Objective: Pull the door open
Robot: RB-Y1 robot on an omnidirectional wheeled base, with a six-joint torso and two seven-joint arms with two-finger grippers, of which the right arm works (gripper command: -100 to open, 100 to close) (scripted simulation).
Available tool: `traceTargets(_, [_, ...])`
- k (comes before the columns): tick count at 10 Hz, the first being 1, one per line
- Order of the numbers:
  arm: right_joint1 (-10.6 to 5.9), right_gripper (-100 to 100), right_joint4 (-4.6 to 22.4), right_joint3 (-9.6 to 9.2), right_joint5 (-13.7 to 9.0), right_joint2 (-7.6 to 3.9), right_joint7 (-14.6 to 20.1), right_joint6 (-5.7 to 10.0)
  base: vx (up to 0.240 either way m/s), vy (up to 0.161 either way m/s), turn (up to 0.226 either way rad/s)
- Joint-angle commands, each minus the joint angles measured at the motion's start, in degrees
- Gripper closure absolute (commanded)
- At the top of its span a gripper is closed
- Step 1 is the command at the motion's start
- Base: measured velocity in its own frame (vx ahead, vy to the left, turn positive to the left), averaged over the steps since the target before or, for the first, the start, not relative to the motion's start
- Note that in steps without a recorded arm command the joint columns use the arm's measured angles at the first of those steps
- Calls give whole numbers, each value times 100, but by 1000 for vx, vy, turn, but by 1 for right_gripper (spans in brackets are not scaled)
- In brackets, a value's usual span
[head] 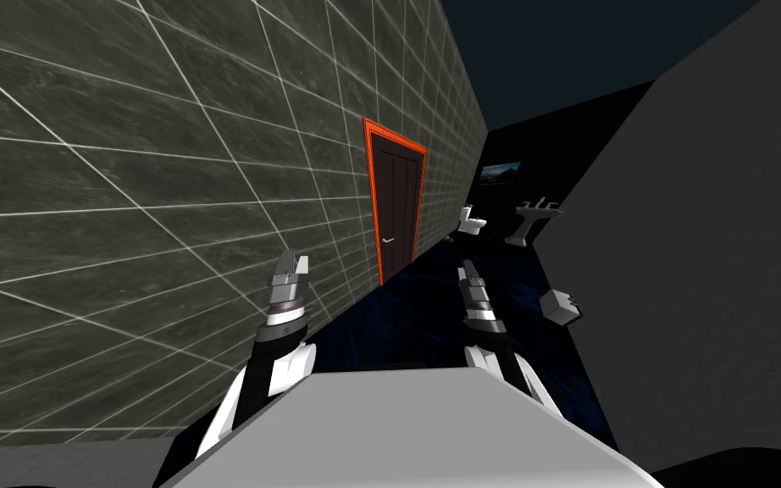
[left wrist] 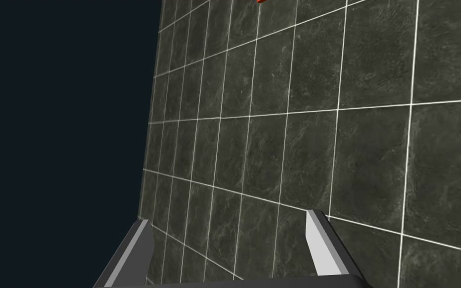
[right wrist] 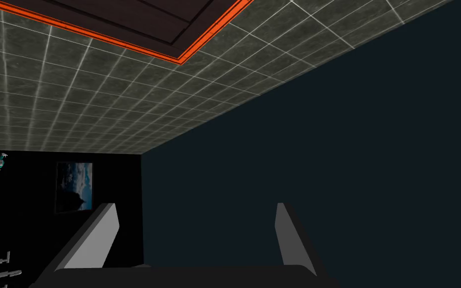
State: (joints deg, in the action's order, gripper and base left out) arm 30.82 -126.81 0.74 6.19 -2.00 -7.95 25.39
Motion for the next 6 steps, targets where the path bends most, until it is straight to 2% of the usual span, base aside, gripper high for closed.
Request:
traceTargets(1, [-69, -100, 159, 10, -16, -31, 23, 38, 31, -12, 90])
traceTargets(4, [-240, -100, 555, 34, -56, -95, 79, 134, 106, -34, 130])
traceTargets(6, [-323, -100, 748, 46, -75, -122, 106, 180, 93, -30, 79])
